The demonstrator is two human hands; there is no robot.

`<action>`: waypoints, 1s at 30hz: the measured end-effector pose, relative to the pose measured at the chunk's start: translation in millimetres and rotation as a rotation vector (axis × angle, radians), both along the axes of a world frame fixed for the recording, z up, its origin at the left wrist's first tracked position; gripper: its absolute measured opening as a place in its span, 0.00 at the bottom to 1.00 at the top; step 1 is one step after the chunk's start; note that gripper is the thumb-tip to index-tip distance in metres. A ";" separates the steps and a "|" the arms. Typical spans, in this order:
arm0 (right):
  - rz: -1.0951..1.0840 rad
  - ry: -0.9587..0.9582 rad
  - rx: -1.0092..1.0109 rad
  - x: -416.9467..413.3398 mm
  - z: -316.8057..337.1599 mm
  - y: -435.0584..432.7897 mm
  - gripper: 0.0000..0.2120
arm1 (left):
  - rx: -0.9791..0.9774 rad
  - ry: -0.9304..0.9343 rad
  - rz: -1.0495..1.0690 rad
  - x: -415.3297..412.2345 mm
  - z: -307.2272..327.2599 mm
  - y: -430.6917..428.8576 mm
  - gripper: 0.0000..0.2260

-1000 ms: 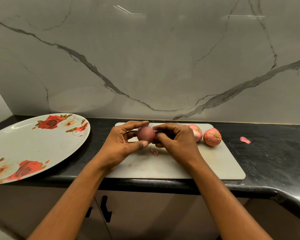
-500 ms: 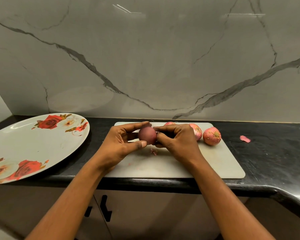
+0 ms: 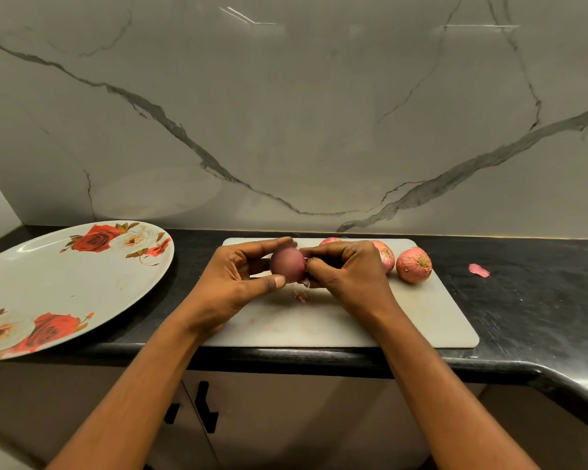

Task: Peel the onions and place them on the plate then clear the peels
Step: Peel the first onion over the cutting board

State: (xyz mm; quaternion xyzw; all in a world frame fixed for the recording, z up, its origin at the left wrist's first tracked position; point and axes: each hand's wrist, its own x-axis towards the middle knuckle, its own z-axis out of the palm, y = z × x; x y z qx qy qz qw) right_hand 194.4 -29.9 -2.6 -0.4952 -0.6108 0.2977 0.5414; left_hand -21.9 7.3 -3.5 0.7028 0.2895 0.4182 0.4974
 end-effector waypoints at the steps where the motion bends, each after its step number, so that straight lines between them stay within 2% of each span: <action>1: -0.002 0.001 -0.001 -0.3 -0.4 0.4 0.11 | -0.001 -0.002 -0.002 -0.2 0.1 -0.4 0.26; 5: 0.001 0.041 -0.007 -2.3 0.4 -1.2 0.11 | 0.002 -0.001 0.009 0.9 0.1 -0.2 0.26; 8: 0.020 0.037 -0.013 -3.3 1.8 -4.1 0.05 | 0.016 0.012 0.014 1.0 -0.2 0.5 0.26; 12: 0.009 0.014 -0.037 -1.2 2.3 -4.3 0.10 | 0.025 0.044 0.003 0.5 -0.8 0.3 0.27; 17: 0.041 0.026 -0.034 -0.8 3.9 -6.0 0.07 | 0.031 0.059 0.007 1.1 0.1 -0.3 0.27; 30: 0.018 0.067 -0.040 -3.2 3.0 -4.2 0.10 | 0.009 0.023 0.021 1.3 0.2 0.1 0.27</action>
